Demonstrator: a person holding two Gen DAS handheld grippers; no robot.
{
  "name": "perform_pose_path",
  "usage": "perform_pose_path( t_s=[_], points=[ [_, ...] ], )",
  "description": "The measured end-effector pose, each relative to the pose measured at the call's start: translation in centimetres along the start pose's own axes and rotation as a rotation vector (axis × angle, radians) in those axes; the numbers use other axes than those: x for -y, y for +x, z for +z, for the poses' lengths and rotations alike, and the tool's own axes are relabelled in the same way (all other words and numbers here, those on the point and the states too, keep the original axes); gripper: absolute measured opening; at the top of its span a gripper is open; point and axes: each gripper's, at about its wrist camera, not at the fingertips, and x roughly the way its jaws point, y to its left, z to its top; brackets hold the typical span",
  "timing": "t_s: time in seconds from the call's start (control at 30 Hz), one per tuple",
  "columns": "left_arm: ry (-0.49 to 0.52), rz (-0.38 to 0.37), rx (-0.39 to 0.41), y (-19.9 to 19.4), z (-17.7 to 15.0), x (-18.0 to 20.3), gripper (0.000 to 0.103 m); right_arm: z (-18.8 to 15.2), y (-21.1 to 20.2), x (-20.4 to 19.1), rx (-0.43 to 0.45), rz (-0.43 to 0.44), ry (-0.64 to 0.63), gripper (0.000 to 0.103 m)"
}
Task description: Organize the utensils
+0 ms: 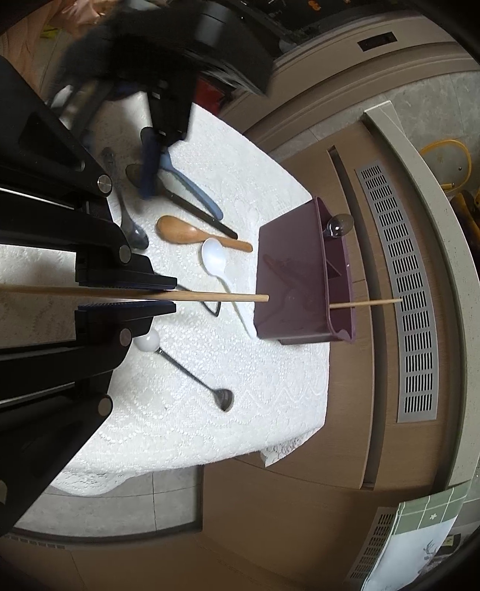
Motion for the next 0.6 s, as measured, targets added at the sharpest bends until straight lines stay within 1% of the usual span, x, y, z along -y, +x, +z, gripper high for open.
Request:
perform_pose_path(
  t_s=[0.07, 0.13, 0.17, 0.27, 0.33, 0.37, 0.43, 0.47, 0.53, 0.6],
  points=[
    [-0.009, 0.014, -0.033, 1.7, 0.7, -0.7, 0.043, -0.1, 0.0, 0.2, -0.002, -0.005, 0.002, 0.006],
    [-0.015, 0.021, -0.071, 3.2, 0.9, -0.7, 0.042, -0.2, -0.1, 0.3, -0.004, -0.004, 0.001, 0.006],
    [-0.015, 0.033, -0.073, 3.7, 1.1, -0.5, 0.041, -0.3, -0.1, 0.3, -0.003, -0.003, 0.0, 0.006],
    [-0.006, 0.079, -0.044, 4.1, 1.0, 0.5, 0.041, -0.3, 0.0, 0.4, -0.003, 0.002, 0.004, 0.006],
    [0.001, 0.126, -0.001, 4.1, 0.5, 1.3, 0.035, -0.2, 0.0, 0.3, 0.002, 0.004, 0.009, 0.006],
    [-0.018, 0.138, 0.022, 3.5, -0.1, 1.6, 0.03, -0.2, 0.0, 0.3, 0.006, 0.005, 0.012, 0.006],
    [-0.097, 0.151, 0.09, 2.3, -1.1, 1.3, 0.03, -0.1, -0.2, 0.1, 0.015, 0.009, 0.012, 0.006],
    [-0.116, 0.158, 0.13, 1.7, -1.7, 1.1, 0.03, 0.0, -0.4, 0.0, 0.023, 0.008, 0.009, 0.006],
    [-0.16, 0.197, 0.24, -0.5, -2.5, 1.3, 0.03, 0.1, -0.7, -0.4, 0.038, 0.002, 0.0, 0.006],
    [-0.214, 0.201, 0.327, -3.0, -3.2, 1.1, 0.03, 0.4, -0.9, -1.0, 0.049, -0.003, -0.015, 0.006]
  ],
)
